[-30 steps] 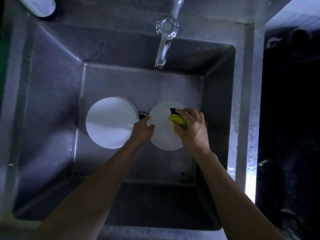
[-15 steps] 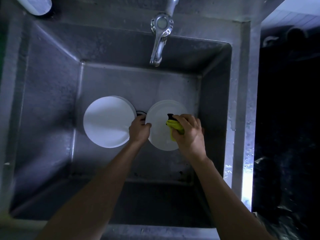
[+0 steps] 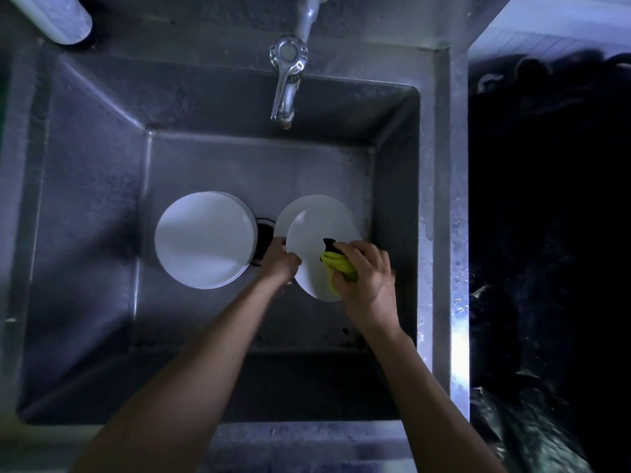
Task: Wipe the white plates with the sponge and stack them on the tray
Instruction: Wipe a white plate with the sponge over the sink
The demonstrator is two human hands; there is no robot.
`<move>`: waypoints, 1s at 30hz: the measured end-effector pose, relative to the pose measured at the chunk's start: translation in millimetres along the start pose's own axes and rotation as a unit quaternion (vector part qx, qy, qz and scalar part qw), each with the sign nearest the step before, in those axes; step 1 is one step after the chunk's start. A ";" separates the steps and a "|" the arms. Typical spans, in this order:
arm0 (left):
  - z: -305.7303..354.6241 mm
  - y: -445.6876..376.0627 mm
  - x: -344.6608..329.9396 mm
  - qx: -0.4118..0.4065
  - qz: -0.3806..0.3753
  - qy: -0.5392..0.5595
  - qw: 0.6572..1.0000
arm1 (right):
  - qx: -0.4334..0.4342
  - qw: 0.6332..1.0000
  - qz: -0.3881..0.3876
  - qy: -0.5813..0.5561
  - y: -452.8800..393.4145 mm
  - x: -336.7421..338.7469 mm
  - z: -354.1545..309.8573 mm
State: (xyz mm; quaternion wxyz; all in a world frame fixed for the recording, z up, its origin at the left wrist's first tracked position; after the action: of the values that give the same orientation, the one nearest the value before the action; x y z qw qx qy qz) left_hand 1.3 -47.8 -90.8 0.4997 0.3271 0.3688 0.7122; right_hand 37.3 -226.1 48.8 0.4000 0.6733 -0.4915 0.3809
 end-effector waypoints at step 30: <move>68.0 196.9 65.5 -0.113 -0.103 0.302 0.941 | 0.146 0.989 0.018 0.031 67.4 100.1 -112.2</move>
State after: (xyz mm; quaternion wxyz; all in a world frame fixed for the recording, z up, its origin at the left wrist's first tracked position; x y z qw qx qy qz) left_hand -53.3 -16.9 118.4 0.4690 -0.0021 0.4509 0.7594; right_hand -18.6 -172.7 194.3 0.3058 0.7036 -0.4297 0.4762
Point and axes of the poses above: each hand's wrist, its own y-axis away from the middle knuckle, its own x-axis out of the back of the hand, z = x × y, the point moved 10 cm from there along -y, towards the middle knuckle, and after that the axes turned 12 degrees about y, right-handed, at the moved point
